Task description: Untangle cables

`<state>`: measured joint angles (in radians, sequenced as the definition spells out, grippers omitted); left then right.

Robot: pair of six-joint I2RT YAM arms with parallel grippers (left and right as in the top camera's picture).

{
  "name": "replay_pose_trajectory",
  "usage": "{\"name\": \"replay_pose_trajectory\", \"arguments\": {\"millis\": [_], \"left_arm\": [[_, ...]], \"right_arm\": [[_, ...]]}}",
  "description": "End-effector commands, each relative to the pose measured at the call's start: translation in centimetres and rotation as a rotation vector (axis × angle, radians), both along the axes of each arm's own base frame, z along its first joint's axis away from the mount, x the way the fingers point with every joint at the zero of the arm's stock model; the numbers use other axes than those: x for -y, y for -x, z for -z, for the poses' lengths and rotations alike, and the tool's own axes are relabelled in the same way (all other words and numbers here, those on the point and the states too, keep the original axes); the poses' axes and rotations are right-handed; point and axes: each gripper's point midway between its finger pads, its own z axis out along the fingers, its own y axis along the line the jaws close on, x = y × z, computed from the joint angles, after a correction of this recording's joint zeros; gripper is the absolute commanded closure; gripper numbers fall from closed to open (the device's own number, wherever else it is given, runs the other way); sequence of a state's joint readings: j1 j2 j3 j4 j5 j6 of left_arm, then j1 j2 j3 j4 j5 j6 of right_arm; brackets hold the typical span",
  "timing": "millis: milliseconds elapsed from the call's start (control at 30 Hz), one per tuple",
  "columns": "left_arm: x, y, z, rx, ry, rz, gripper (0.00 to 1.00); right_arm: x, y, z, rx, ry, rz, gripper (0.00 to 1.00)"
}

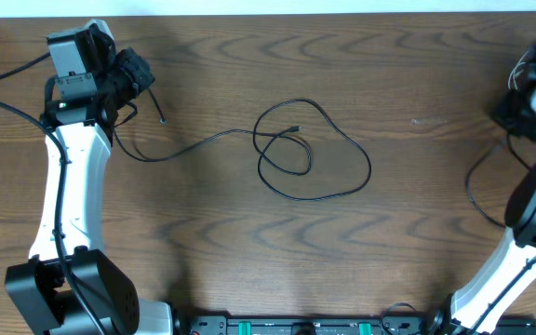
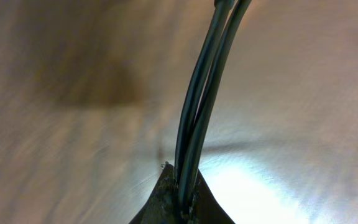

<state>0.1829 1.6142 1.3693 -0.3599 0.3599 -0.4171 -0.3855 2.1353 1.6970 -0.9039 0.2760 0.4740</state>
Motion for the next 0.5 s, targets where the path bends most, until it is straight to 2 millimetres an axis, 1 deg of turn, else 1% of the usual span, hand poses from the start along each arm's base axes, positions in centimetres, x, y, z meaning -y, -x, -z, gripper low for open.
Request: {"name": "replay_pose_trajectory", "arguments": {"millis": [0, 133, 233, 300, 367, 467], "left_arm": [[-0.3, -0.3, 0.0, 0.004, -0.020, 0.001, 0.92], [-0.3, -0.3, 0.0, 0.004, -0.020, 0.001, 0.92], [-0.3, -0.3, 0.0, 0.003, -0.020, 0.001, 0.92], [-0.3, -0.3, 0.1, 0.002, -0.019, 0.001, 0.92], [-0.3, -0.3, 0.2, 0.000, -0.019, 0.001, 0.92], [-0.3, -0.3, 0.2, 0.000, -0.019, 0.001, 0.92]], "right_arm": [[3.4, 1.5, -1.3, 0.033, 0.062, 0.154, 0.99], [6.3, 2.7, -1.6, 0.066, 0.092, 0.268, 0.99], [7.8, 2.6, -2.0, 0.121, 0.108, 0.322, 0.99], [8.7, 2.2, -2.2, 0.163, 0.119, 0.358, 0.99], [9.6, 1.4, -2.7, 0.232, 0.137, 0.398, 0.99], [10.4, -0.1, -3.5, 0.307, 0.168, 0.402, 0.99]]}}
